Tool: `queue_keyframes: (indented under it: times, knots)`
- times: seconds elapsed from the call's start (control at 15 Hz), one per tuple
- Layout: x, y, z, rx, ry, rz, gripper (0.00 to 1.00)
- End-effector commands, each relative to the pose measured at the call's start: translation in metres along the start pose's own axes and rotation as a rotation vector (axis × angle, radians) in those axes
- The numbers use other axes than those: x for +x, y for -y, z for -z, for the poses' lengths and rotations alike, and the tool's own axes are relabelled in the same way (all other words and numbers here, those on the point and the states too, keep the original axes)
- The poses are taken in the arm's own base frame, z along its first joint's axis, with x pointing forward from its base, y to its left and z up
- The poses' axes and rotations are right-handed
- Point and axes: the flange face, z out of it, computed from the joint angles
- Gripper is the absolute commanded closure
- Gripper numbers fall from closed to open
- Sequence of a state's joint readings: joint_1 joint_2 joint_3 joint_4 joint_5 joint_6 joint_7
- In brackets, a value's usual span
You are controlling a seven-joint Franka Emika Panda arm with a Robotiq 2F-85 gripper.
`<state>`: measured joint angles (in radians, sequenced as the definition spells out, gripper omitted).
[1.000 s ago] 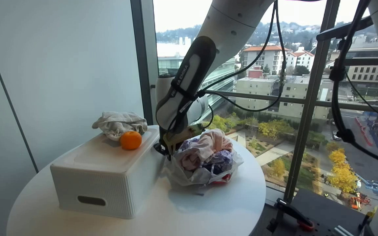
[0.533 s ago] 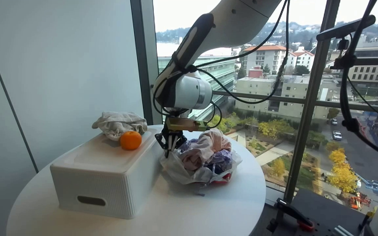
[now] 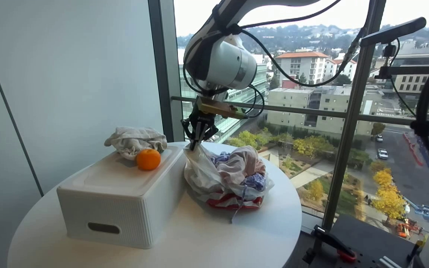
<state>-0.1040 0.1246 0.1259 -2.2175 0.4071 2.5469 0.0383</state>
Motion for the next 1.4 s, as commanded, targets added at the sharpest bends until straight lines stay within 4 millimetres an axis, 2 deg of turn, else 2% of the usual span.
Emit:
queue_keyframes:
  times: [0.0,0.2,0.33,0.4,0.47,0.6,0.87,1.13,1.33]
  knots:
    - [-0.026,0.017,0.069,-0.031,-0.072,0.014,0.95]
    - [-0.035,0.028,0.110,-0.110,-0.152,0.042,0.97]
    - [-0.039,0.031,0.117,-0.137,-0.133,0.031,0.96]
    - [-0.043,0.029,0.116,-0.160,-0.114,0.008,0.91]
    - [-0.049,0.025,0.115,-0.193,-0.073,-0.016,0.71]
    - [-0.062,0.014,0.112,-0.244,-0.026,-0.082,0.61]
    - [-0.095,-0.024,0.098,-0.313,0.096,-0.262,0.30]
    - [-0.127,-0.074,0.079,-0.354,0.181,-0.453,0.00]
    - [-0.139,-0.116,0.060,-0.365,0.190,-0.618,0.00]
